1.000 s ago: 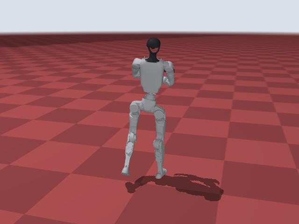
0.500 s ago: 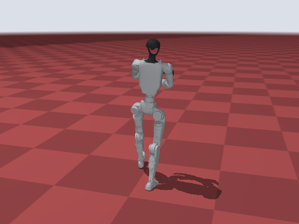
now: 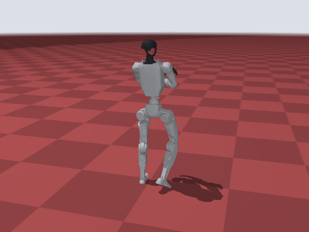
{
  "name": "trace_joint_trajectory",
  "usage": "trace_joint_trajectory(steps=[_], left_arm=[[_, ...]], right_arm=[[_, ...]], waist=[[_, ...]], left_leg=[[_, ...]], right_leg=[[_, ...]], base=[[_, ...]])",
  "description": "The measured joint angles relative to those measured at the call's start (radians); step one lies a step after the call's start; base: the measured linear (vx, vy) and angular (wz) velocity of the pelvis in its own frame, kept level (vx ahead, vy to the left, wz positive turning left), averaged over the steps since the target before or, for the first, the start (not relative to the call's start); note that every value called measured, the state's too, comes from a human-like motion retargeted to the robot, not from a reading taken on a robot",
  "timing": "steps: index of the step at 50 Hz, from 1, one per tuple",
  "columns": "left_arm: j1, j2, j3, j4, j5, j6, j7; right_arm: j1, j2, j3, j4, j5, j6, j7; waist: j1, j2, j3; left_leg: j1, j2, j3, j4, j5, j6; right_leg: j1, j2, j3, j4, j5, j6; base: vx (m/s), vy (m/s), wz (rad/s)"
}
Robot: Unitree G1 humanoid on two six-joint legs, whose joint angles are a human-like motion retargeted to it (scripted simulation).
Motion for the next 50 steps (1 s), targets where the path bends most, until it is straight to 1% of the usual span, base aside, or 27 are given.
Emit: trace_joint_trajectory(steps=[3,5,8,10,11,12,14,16,18,20,22,25,28,30,32,34,37,39,40,45,50], left_arm=[[0.004,-0.007,0.002,0.004,-0.005,-0.007,-0.004],[0.007,-0.014,0.002,0.007,-0.016,-0.012,-0.009],[0.005,-0.025,0.0,0.01,-0.051,-0.014,-0.007],[-0.004,-0.027,-0.004,0.015,-0.057,-0.008,0.009],[-0.007,-0.026,-0.009,0.016,-0.049,-0.01,0.014],[-0.01,-0.024,-0.014,0.019,-0.041,-0.014,0.018],[-0.013,-0.022,-0.021,0.024,-0.023,-0.029,0.023],[-0.018,-0.022,-0.024,0.028,-0.014,-0.043,0.027],[-0.023,-0.022,-0.023,0.03,-0.014,-0.049,0.032],[-0.029,-0.023,-0.021,0.03,-0.019,-0.049,0.036],[-0.032,-0.024,-0.019,0.03,-0.021,-0.043,0.036],[-0.028,-0.023,-0.016,0.029,-0.007,-0.03,0.017],[-0.009,-0.031,-0.012,0.025,0.002,-0.028,0.003],[-0.001,-0.027,-0.008,0.02,0.019,-0.025,-0.007],[-0.003,-0.018,-0.005,0.016,0.035,-0.021,-0.011],[-0.002,-0.011,-0.006,0.012,0.036,-0.024,-0.015],[-0.005,-0.002,-0.005,0.01,0.043,-0.02,-0.012],[-0.008,-0.002,-0.004,0.009,0.036,-0.016,-0.002],[-0.011,-0.002,-0.003,0.008,0.031,-0.013,0.004],[-0.031,-0.004,0.0,0.004,0.0,-0.001,0.027],[-0.045,-0.004,0.001,0.0,-0.004,-0.01,0.02]], right_arm=[[0.006,-0.005,0.0,0.0,0.005,-0.003,0.006],[0.012,-0.008,-0.001,0.001,0.007,-0.003,0.01],[0.014,-0.014,-0.004,0.002,0.009,0.009,0.0],[0.005,-0.011,-0.004,0.003,0.001,0.024,-0.015],[0.002,-0.006,-0.004,0.003,-0.01,0.026,-0.016],[-0.001,-0.001,-0.003,0.003,-0.021,0.027,-0.014],[-0.006,0.009,0.0,0.005,-0.046,0.021,-0.003],[-0.007,0.014,0.002,0.008,-0.061,0.013,0.006],[-0.005,0.014,0.001,0.01,-0.064,0.009,0.008],[-0.001,0.012,-0.002,0.011,-0.061,0.008,0.007],[0.007,0.009,-0.004,0.009,-0.052,0.008,0.004],[0.021,0.009,-0.001,0.007,-0.024,0.004,-0.003],[0.043,-0.006,-0.006,-0.005,0.001,0.005,-0.004],[0.048,-0.009,-0.007,-0.01,0.017,0.007,-0.007],[0.04,-0.003,-0.002,-0.009,0.025,0.004,-0.015],[0.036,0.002,0.001,-0.007,0.026,0.002,-0.017],[0.027,0.012,0.007,0.0,0.025,0.004,-0.021],[0.024,0.014,0.007,0.005,0.017,0.008,-0.022],[0.024,0.014,0.006,0.007,0.012,0.01,-0.022],[0.017,0.011,0.0,0.014,-0.018,0.01,-0.026],[0.004,0.01,0.004,0.015,-0.026,-0.008,-0.025]], waist=[[-0.035,0.005,0.014],[-0.064,0.003,0.025],[-0.123,-0.012,0.057],[-0.163,-0.025,0.097],[-0.176,-0.027,0.111],[-0.187,-0.028,0.122],[-0.202,-0.02,0.13],[-0.211,-0.012,0.124],[-0.212,-0.011,0.11],[-0.205,-0.018,0.093],[-0.19,-0.03,0.074],[-0.164,-0.055,0.046],[-0.146,-0.081,-0.011],[-0.143,-0.095,-0.043],[-0.14,-0.109,-0.055],[-0.124,-0.126,-0.056],[-0.086,-0.145,-0.039],[-0.05,-0.147,-0.023],[-0.032,-0.146,-0.014],[0.05,-0.104,0.039],[0.103,-0.071,0.087]], left_leg=[[0.029,-0.021,-0.028,0.02,-0.037,0.001],[0.051,-0.044,-0.053,0.033,-0.06,0.001],[0.105,-0.093,-0.114,0.051,-0.098,-0.001],[0.164,-0.119,-0.16,0.054,-0.124,0.002],[0.191,-0.119,-0.177,0.051,-0.135,0.002],[0.217,-0.117,-0.193,0.048,-0.145,0.001],[0.255,-0.105,-0.22,0.042,-0.159,0.001],[0.283,-0.094,-0.245,0.041,-0.166,0.003],[0.307,-0.09,-0.272,0.049,-0.165,0.009],[0.327,-0.093,-0.296,0.068,-0.151,0.021],[0.336,-0.098,-0.312,0.112,-0.114,0.039],[0.311,-0.108,-0.316,0.243,-0.024,0.077],[0.166,-0.129,-0.3,0.511,0.054,0.119],[0.04,-0.141,-0.279,0.696,0.067,0.143],[-0.064,-0.149,-0.243,0.814,0.036,0.166],[-0.128,-0.159,-0.197,0.847,-0.018,0.186],[-0.176,-0.177,-0.13,0.759,-0.088,0.198],[-0.183,-0.186,-0.094,0.623,-0.088,0.189],[-0.182,-0.187,-0.077,0.545,-0.076,0.182],[-0.173,-0.149,0.022,0.185,0.054,0.134],[-0.184,-0.118,0.109,-0.032,0.129,0.06]], right_leg=[[-0.028,-0.006,-0.053,-0.187,-0.019,0.003],[-0.026,-0.01,-0.074,-0.363,0.016,0.014],[0.03,-0.032,-0.081,-0.694,0.15,0.052],[0.08,-0.051,-0.072,-0.881,0.233,0.101],[0.078,-0.058,-0.064,-0.91,0.23,0.13],[0.073,-0.063,-0.056,-0.929,0.218,0.158],[0.053,-0.067,-0.042,-0.929,0.16,0.202],[0.049,-0.067,-0.031,-0.929,0.121,0.221],[0.064,-0.07,-0.021,-0.929,0.126,0.224],[0.094,-0.077,-0.011,-0.929,0.165,0.221],[0.133,-0.086,0.0,-0.929,0.195,0.213],[0.197,-0.1,0.012,-0.929,0.177,0.192],[0.235,-0.122,0.008,-0.929,0.126,0.185],[0.244,-0.132,0.003,-0.925,0.098,0.186],[0.245,-0.137,0.003,-0.907,0.07,0.193],[0.252,-0.142,0.012,-0.888,0.045,0.206],[0.264,-0.138,0.038,-0.858,0.008,0.216],[0.274,-0.126,0.058,-0.841,-0.015,0.215],[0.281,-0.117,0.068,-0.833,-0.026,0.211],[0.342,-0.043,0.096,-0.809,-0.085,0.172],[0.427,0.013,0.116,-0.799,-0.133,0.136]], base=[[0.45,0.11,0.56],[0.47,0.07,0.82],[0.51,0.02,1.19],[0.57,-0.05,1.24],[0.59,-0.08,1.04],[0.59,-0.11,0.89],[0.6,-0.13,0.8],[0.62,-0.18,0.73],[0.64,-0.22,0.66],[0.66,-0.27,0.53],[0.66,-0.3,0.34],[0.65,-0.33,0.18],[0.58,-0.33,0.28],[0.5,-0.29,0.33],[0.47,-0.26,0.14],[0.45,-0.23,-0.16],[0.44,-0.18,-0.49],[0.43,-0.13,-0.66],[0.43,-0.1,-0.69],[0.44,-0.06,-0.61],[0.47,0.0,-0.49]])
